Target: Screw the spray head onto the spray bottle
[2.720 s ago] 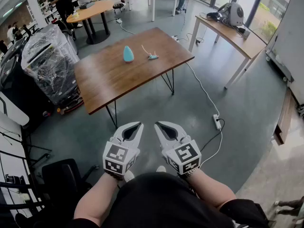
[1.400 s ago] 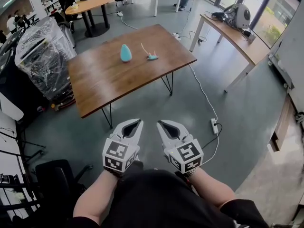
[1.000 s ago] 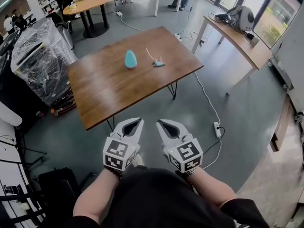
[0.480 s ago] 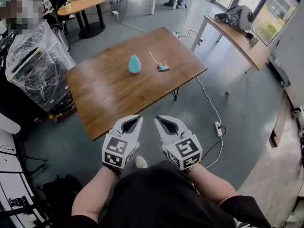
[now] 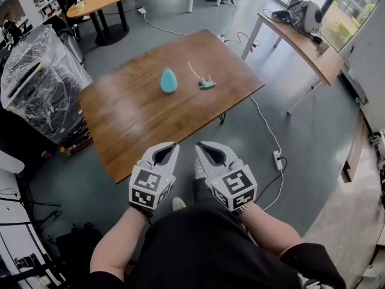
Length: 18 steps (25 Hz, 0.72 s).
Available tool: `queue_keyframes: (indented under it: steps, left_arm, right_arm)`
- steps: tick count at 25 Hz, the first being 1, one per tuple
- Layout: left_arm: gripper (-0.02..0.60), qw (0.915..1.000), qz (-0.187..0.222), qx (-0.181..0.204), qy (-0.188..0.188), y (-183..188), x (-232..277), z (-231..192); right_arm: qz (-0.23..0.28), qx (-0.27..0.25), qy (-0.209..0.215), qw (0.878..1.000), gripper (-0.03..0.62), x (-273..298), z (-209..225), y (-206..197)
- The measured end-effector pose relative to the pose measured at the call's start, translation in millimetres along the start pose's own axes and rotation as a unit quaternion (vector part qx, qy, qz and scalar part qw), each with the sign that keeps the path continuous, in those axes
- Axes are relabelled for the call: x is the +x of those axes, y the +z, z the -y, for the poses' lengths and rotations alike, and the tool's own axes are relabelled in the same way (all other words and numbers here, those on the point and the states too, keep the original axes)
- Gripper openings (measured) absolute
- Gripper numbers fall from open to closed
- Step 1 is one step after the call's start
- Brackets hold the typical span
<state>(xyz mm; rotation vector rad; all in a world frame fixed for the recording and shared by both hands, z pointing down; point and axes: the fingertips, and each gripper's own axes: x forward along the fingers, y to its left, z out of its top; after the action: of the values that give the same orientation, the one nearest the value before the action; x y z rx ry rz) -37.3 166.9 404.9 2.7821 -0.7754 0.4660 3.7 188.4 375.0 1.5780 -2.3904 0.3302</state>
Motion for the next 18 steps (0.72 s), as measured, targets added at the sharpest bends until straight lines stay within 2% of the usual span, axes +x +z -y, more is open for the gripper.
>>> queue_keyframes:
  steps: [8,18]
  left_arm:
    - [0.012,0.9997,-0.017,0.01,-0.012,5,51,-16]
    - [0.028,0.9988,-0.045,0.02,-0.008,8,129,-41]
  right_arm:
    - [-0.004,0.008,-0.008,1.0,-0.008,24,46,3]
    - [-0.026,0.025,-0.007,0.999,-0.008,58,114,-2]
